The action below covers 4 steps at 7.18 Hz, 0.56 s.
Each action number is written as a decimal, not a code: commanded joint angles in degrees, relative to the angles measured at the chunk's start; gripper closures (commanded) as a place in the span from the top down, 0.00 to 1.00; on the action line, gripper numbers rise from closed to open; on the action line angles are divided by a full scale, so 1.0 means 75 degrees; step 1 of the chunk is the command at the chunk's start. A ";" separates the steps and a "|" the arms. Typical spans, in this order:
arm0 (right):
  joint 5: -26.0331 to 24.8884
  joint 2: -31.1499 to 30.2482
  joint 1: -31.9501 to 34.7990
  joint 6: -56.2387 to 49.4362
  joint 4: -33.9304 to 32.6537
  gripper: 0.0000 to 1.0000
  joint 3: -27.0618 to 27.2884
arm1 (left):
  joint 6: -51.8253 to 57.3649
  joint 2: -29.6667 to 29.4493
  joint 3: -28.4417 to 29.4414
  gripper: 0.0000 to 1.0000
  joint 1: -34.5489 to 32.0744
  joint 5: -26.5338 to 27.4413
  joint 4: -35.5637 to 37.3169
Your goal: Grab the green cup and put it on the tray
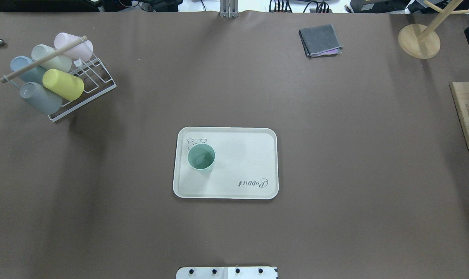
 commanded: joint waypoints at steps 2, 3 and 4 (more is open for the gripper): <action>0.0036 0.0002 0.0000 0.0000 0.0002 1.00 0.0023 | 0.0004 0.0031 0.0001 0.98 -0.0012 0.0012 0.0013; 0.0013 0.0002 0.0000 0.0000 0.0002 1.00 0.0000 | 0.0004 0.0043 0.0024 0.99 -0.0012 0.0023 0.0013; 0.0013 0.0002 0.0000 0.0000 0.0002 1.00 0.0000 | 0.0015 0.0066 0.0059 0.98 -0.0012 0.0024 0.0013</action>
